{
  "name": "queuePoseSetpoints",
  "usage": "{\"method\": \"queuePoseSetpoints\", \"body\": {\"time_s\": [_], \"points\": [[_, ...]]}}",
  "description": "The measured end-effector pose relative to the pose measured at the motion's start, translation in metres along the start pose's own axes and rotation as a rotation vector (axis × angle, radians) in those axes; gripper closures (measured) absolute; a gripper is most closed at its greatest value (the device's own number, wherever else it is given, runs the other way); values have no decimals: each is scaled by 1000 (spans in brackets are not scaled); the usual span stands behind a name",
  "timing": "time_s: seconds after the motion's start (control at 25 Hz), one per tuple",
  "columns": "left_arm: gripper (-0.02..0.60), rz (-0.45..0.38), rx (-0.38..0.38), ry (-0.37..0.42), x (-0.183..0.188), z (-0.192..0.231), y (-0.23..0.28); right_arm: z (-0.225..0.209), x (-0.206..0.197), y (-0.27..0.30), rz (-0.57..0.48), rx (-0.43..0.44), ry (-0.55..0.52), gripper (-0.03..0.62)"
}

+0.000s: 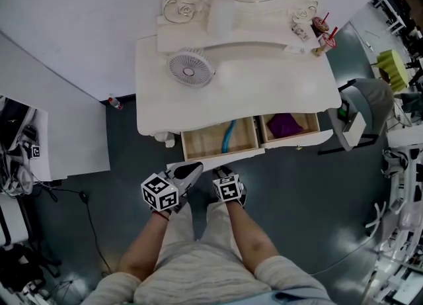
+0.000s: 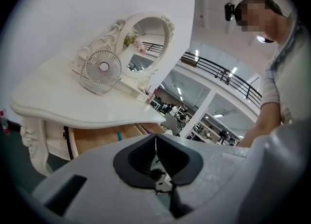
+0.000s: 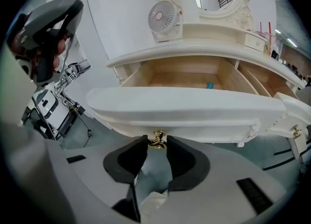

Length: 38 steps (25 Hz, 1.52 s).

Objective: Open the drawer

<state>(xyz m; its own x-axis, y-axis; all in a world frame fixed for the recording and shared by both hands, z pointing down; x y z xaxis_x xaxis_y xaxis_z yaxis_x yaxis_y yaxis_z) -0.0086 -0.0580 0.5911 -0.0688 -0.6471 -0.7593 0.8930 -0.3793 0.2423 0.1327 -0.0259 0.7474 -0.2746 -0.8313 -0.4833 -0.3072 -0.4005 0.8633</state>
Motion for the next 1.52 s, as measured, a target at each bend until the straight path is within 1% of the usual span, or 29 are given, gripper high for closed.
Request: {"method": "queuePoseSetpoints", "body": {"time_s": [0.64, 0.96, 1.52], "points": [[566, 11, -14, 8, 0, -7, 6, 10, -23, -12, 6, 9, 1, 476], [566, 16, -22, 12, 2, -9, 10, 14, -36, -18, 25, 12, 2, 475], [566, 25, -34, 24, 4, -16, 18, 17, -44, -26, 30, 35, -11, 476]]}}
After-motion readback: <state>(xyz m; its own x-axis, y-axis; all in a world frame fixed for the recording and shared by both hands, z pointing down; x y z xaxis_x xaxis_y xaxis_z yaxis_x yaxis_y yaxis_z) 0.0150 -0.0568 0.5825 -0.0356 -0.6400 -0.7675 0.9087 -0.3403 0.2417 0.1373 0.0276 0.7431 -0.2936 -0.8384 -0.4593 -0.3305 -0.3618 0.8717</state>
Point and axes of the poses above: the fingertips, and each gripper's own axes: y forward along the fingers, z to its left, x out of its top, the point moved 6 cm from there along -y, backward along the fingers, and after that the axes turned 2 degrees about z, right-handed, at the moved point
